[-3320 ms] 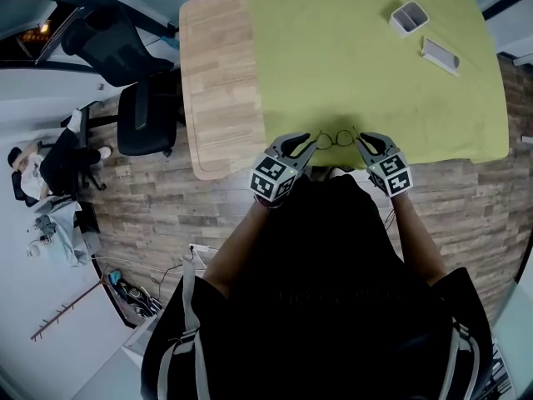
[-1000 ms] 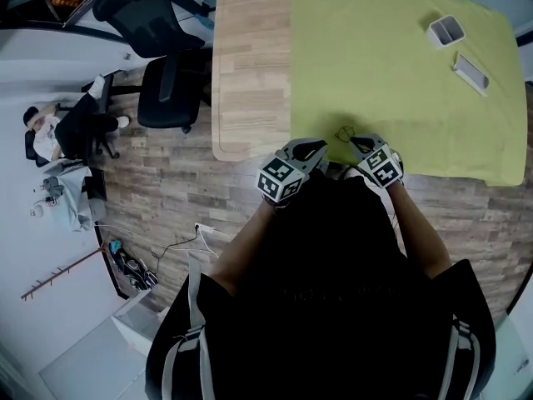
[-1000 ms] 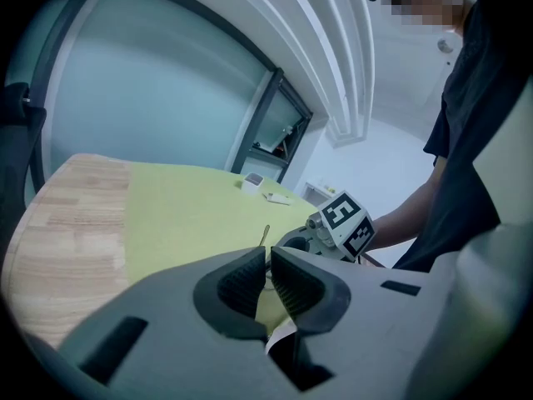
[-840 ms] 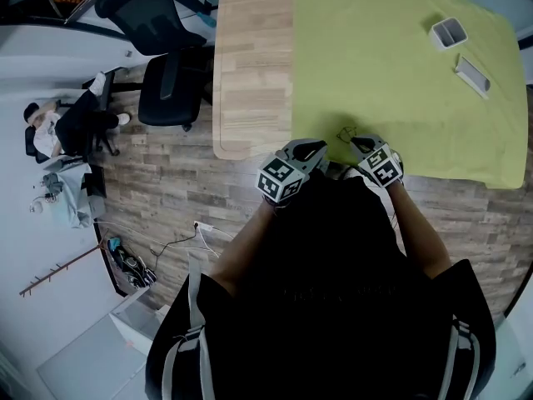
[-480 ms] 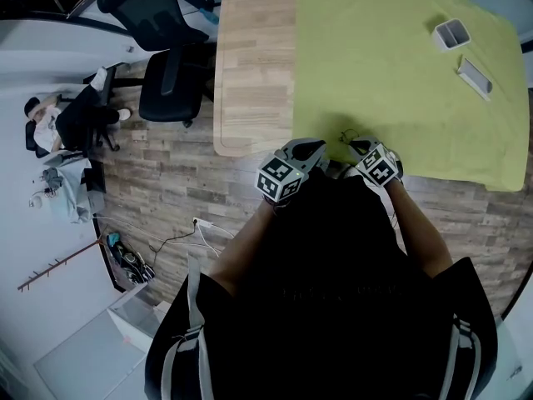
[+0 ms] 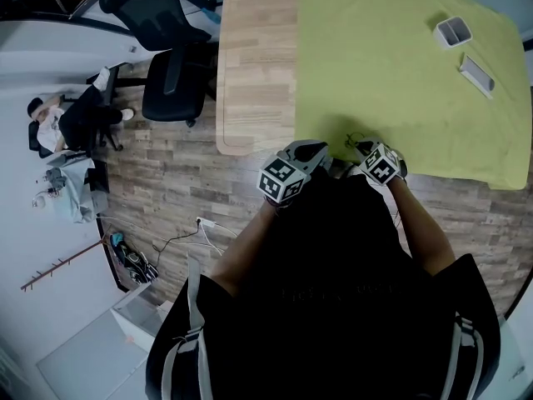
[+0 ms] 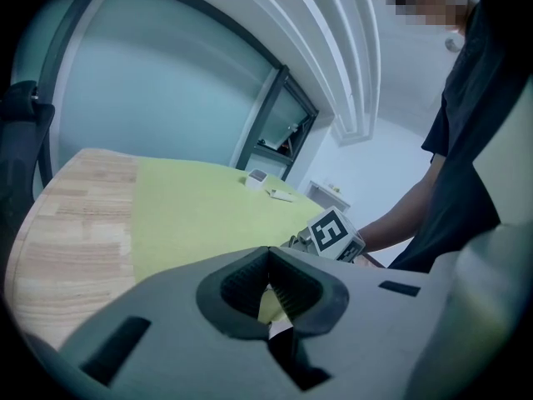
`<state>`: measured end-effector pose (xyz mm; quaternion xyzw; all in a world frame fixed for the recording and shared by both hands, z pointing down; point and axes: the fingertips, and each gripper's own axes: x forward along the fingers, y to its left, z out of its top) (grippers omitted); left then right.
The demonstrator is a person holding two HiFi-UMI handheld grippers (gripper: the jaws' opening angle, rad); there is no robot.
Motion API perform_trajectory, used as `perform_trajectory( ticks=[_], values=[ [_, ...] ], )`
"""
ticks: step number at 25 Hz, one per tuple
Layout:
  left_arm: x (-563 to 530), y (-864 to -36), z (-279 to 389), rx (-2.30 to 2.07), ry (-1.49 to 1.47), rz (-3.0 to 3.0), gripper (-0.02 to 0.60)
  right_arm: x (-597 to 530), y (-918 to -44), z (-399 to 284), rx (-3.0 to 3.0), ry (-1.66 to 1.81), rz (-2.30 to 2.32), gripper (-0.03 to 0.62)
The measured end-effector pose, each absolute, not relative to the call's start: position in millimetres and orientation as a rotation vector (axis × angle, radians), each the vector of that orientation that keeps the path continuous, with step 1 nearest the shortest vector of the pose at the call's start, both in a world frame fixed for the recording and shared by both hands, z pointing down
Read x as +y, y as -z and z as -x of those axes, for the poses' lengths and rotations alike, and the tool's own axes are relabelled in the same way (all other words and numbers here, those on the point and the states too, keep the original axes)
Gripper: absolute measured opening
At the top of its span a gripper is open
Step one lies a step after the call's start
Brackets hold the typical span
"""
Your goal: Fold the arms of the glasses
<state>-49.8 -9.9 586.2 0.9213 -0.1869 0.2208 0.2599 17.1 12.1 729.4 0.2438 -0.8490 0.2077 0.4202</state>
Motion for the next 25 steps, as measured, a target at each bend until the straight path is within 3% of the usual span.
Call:
perform_trajectory(
  ticks=[25],
  values=[
    [-21, -578, 51, -0.581, -0.465, -2.492, 0.017, 8, -679, -37, -2.224, -0.565, -0.839, 0.035]
  ],
)
